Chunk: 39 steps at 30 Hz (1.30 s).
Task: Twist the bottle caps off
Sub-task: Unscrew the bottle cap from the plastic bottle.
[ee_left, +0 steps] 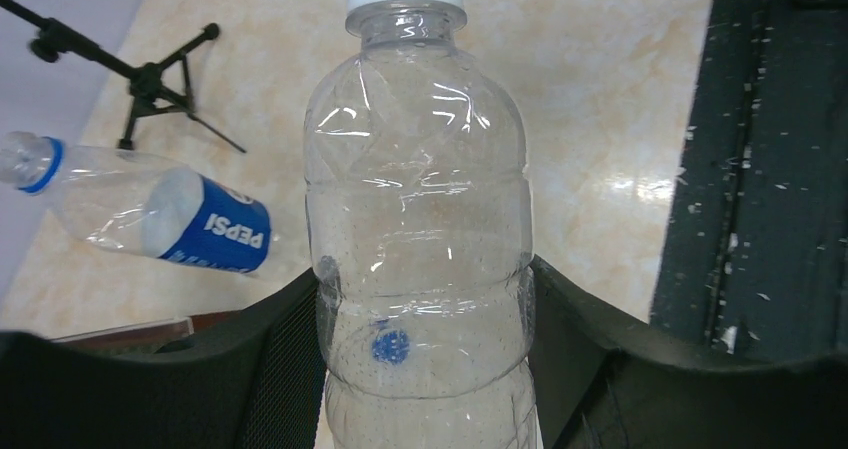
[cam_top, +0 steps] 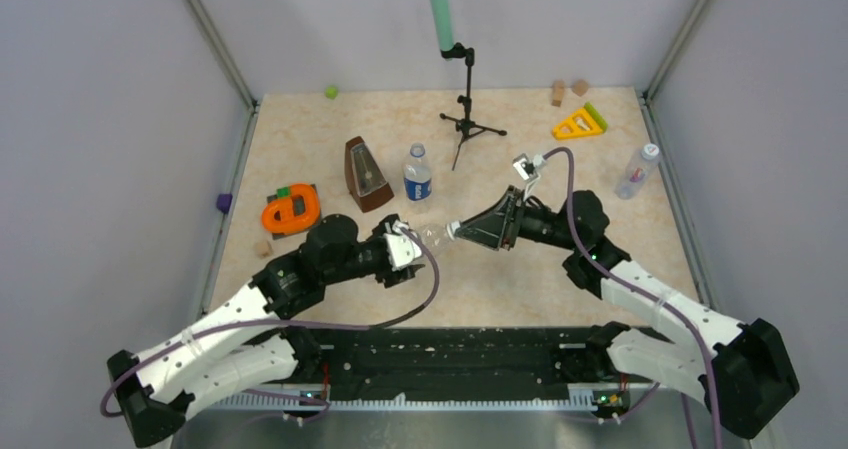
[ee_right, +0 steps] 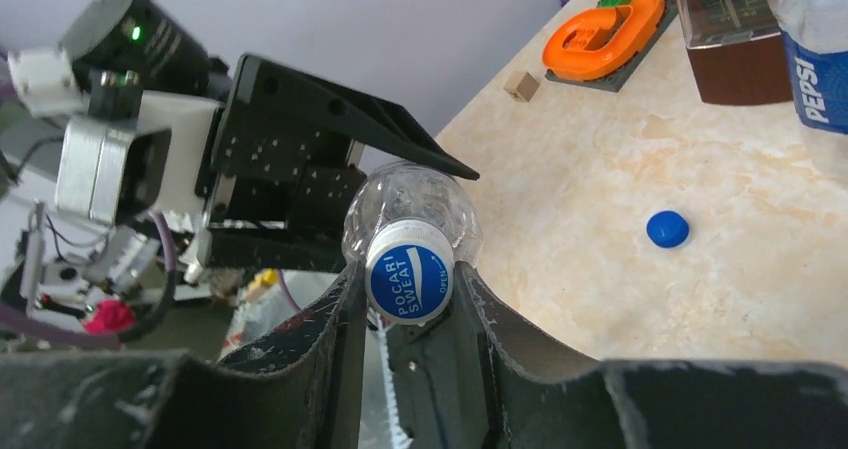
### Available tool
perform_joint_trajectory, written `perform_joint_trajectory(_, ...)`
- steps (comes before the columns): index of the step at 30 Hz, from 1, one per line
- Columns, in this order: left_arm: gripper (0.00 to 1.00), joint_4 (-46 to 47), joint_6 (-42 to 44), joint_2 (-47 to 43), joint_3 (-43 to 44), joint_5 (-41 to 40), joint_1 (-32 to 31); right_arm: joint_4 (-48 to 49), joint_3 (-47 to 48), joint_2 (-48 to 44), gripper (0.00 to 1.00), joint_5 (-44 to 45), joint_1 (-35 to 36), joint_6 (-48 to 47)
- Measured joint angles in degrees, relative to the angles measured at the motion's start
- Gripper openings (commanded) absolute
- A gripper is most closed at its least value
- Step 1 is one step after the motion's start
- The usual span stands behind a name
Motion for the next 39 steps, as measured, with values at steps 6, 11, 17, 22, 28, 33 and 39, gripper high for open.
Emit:
perform_joint_trajectory(6, 0.00, -5.81, -4.76, 5.49, 5.40, 16.50, 7.21, -5.14, 2.23, -2.14, 0.15, -4.17, -0.33, -9.44)
perform_joint_trajectory(11, 0.00, -7.50, -7.06, 6.43, 6.21, 24.35, 8.96, -8.26, 3.06, -3.80, 0.24, -8.35, -0.31, -14.75)
perform_joint_trajectory(17, 0.00, -6.69, -7.69, 6.43, 6.03, 24.28, 8.83, -11.41, 3.21, -5.66, 0.59, -8.20, -0.26, -18.53)
perform_joint_trajectory(22, 0.00, -1.09, -6.67, 5.99, 5.62, 19.69, 8.59, -15.30, 3.43, -5.68, 0.67, -5.88, 0.42, -18.64)
perform_joint_trajectory(28, 0.00, -0.17, -3.15, 5.77, 5.46, 11.89, 7.21, -15.32, 3.17, -6.47, 0.67, -2.27, 0.46, -16.46)
perform_joint_trajectory(33, 0.00, -0.13, 0.22, 5.51, 4.37, 3.63, 4.96, -14.67, 2.47, -8.13, 0.67, 0.72, 0.46, -13.31)
perform_joint_trajectory(39, 0.00, 0.68, 3.67, 4.61, 2.56, -7.48, -0.55, -15.08, 2.71, -8.59, 0.67, 8.41, 0.46, -6.75)
